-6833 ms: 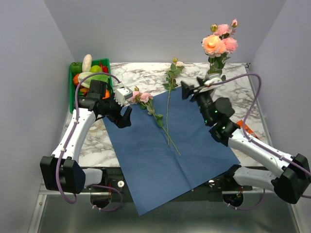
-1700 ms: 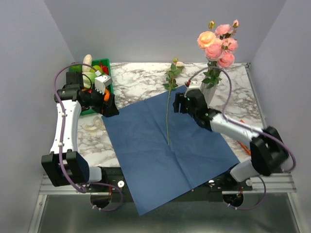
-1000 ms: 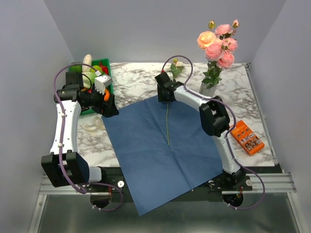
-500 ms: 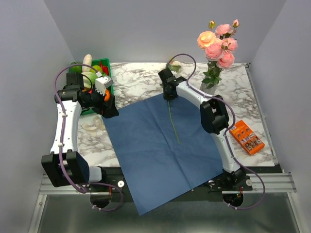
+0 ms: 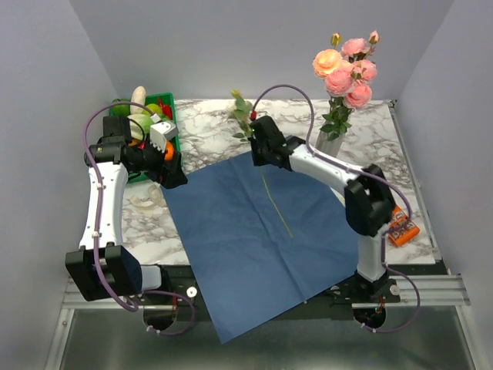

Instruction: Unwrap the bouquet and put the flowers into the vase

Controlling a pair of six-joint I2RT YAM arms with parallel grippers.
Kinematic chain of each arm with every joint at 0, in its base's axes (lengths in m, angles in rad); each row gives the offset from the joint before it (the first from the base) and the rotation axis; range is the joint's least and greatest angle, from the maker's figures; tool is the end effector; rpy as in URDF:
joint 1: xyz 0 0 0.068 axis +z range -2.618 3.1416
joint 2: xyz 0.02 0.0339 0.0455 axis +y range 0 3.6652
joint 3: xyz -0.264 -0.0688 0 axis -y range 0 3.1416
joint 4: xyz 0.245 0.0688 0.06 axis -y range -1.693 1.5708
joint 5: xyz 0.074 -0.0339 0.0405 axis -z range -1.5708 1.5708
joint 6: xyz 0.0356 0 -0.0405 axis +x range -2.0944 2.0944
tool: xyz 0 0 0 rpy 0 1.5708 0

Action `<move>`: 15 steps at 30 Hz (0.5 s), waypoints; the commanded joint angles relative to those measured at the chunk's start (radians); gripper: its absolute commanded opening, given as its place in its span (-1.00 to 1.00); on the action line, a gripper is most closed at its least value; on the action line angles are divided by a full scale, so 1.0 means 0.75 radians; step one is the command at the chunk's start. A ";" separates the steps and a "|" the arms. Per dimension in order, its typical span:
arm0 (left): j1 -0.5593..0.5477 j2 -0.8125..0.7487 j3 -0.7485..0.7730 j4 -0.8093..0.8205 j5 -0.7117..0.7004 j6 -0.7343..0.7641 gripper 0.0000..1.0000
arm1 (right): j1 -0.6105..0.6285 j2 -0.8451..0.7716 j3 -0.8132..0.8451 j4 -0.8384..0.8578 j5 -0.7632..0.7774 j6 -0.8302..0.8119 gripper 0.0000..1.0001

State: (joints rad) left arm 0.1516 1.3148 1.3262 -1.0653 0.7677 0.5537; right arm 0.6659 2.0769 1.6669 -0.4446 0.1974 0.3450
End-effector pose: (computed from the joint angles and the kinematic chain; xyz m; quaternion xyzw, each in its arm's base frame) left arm 0.2476 0.0128 0.3451 0.2728 0.8593 -0.2579 0.3474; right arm 0.3724 0.2837 0.2196 -0.1148 0.9256 0.0881 0.3499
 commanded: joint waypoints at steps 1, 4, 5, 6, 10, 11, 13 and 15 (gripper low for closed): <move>0.013 -0.029 0.011 -0.032 0.001 0.008 0.97 | 0.122 -0.433 -0.189 0.556 0.037 -0.288 -0.99; 0.013 -0.041 0.003 -0.026 -0.001 0.004 0.97 | 0.129 -0.670 -0.277 0.729 -0.003 -0.402 -0.99; 0.013 -0.041 -0.001 -0.026 -0.001 0.004 0.97 | 0.129 -0.732 -0.304 0.782 -0.040 -0.447 -0.99; 0.013 -0.045 -0.003 -0.028 -0.005 0.004 0.97 | 0.131 -0.856 -0.330 0.888 -0.058 -0.504 -0.99; 0.013 -0.047 -0.005 -0.026 -0.011 0.004 0.97 | 0.131 -1.128 -0.508 1.251 -0.057 -0.691 -0.99; 0.013 -0.045 -0.001 -0.026 -0.005 0.004 0.97 | 0.131 -1.173 -0.535 1.316 -0.006 -0.772 -0.99; 0.015 -0.041 -0.001 -0.024 -0.001 0.002 0.97 | 0.129 -1.255 -0.586 1.472 0.064 -0.873 -0.99; 0.013 -0.037 -0.001 -0.018 0.011 -0.002 0.97 | 0.108 -1.280 -0.619 1.602 0.150 -1.016 -0.99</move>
State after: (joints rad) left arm 0.1558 1.3022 1.3266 -1.0748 0.7670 0.5529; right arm 0.7601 1.1423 1.2747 0.4694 0.1967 -0.1711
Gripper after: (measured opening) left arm 0.987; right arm 0.023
